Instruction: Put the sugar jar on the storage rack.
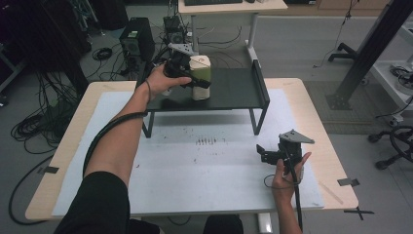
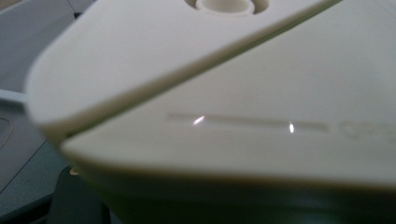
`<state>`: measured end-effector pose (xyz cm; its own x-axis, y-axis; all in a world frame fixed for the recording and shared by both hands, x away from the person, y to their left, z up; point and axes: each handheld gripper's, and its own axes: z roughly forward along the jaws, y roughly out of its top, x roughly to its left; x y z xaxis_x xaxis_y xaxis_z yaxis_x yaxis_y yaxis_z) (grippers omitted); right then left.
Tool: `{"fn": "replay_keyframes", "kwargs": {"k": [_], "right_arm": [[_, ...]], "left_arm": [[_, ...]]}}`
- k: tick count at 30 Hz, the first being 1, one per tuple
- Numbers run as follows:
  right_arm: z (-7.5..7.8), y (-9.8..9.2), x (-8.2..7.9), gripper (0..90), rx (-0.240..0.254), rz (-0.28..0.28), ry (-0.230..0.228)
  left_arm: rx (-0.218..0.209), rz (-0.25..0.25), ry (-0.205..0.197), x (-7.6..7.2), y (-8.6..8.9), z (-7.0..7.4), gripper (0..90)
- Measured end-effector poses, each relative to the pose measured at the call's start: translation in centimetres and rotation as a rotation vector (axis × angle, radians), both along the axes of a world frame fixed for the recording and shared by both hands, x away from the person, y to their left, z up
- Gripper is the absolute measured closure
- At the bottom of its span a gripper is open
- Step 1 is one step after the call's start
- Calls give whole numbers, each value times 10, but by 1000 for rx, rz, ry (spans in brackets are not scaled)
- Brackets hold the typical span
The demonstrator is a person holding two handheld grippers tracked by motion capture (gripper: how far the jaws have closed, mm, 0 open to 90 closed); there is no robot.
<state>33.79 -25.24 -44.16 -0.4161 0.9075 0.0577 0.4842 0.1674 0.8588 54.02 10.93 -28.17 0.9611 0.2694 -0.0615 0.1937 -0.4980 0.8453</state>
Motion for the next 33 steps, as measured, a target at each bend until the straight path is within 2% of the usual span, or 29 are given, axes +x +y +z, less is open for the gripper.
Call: {"fn": "replay_keyframes", "kwargs": {"k": [13,18,22,26,30,33], "right_arm": [[0,0,0,25,-1,-2,-3],[0,0,0,25,0,-3,-2],[0,0,0,25,0,-3,-2],[0,0,0,25,0,-3,-3],[0,0,0,25,-1,-2,-5],[1,0,-1,25,-4,-2,-8]], "left_arm": [[12,2,-6,-1,-1,-2,268],[0,25,0,-1,0,-3,198],[13,33,-4,-2,0,-2,148],[-11,44,-1,-3,4,1,133],[7,49,-9,-5,8,3,127],[5,67,-14,-8,16,6,119]]}}
